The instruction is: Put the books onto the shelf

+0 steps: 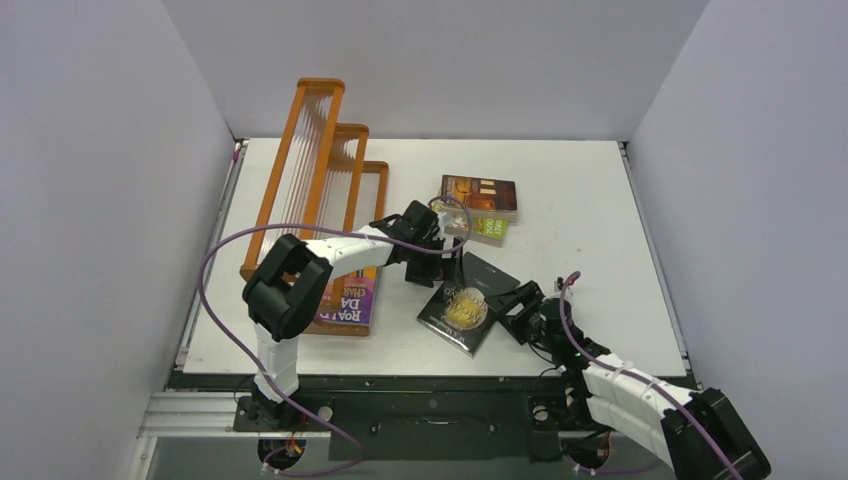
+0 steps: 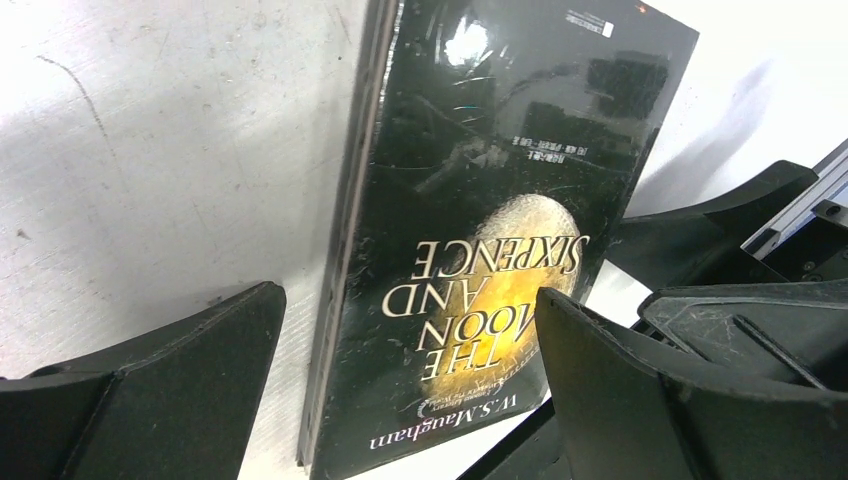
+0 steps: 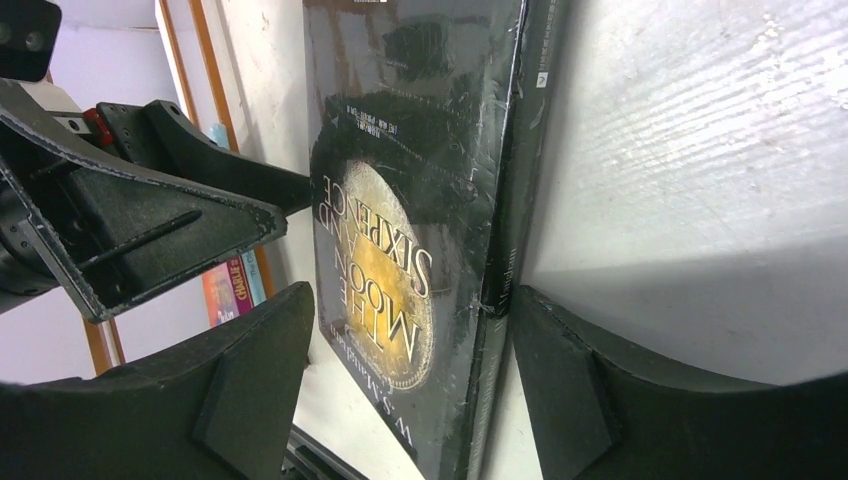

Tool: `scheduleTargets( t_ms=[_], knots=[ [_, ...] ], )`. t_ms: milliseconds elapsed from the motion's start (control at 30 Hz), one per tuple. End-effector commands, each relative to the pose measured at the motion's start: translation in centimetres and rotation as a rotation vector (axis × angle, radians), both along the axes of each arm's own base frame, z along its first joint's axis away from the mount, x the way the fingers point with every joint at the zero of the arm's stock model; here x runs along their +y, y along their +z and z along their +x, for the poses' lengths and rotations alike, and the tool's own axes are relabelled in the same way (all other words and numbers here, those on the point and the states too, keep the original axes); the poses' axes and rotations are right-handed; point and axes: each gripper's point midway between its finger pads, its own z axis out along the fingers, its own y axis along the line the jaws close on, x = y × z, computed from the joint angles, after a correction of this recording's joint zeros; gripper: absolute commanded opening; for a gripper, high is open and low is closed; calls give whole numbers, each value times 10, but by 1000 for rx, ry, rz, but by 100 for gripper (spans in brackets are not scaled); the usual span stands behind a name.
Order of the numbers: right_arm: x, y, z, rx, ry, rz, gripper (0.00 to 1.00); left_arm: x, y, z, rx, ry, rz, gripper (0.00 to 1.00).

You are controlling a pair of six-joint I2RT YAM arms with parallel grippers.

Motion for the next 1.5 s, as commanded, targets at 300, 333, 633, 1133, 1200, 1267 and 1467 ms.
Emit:
scheduleTargets(
  t_ms=[300,333,633,1133,1200,1267,1467],
  knots=[
    [25,46,25,-127,38,55,67,-24,8,-9,-19,-59,-71,96],
    [25,49,25,-135,39,60,67,-24,8,-9,-18,-60,-75,96],
    [22,41,19,-129,34,61,66,-27,13,-10,-26,-64,-91,96],
    [30,45,19,-154,58,82,49,-34,22,-18,-9,-92,-137,96],
    [31,45,20,-155,62,81,44,-35,24,-18,-12,-92,-142,96],
    [32,45,20,-155,65,84,42,-35,27,-18,-17,-91,-147,96],
    [33,44,21,-156,64,83,36,-35,31,-16,-21,-88,-143,96]
  ],
)
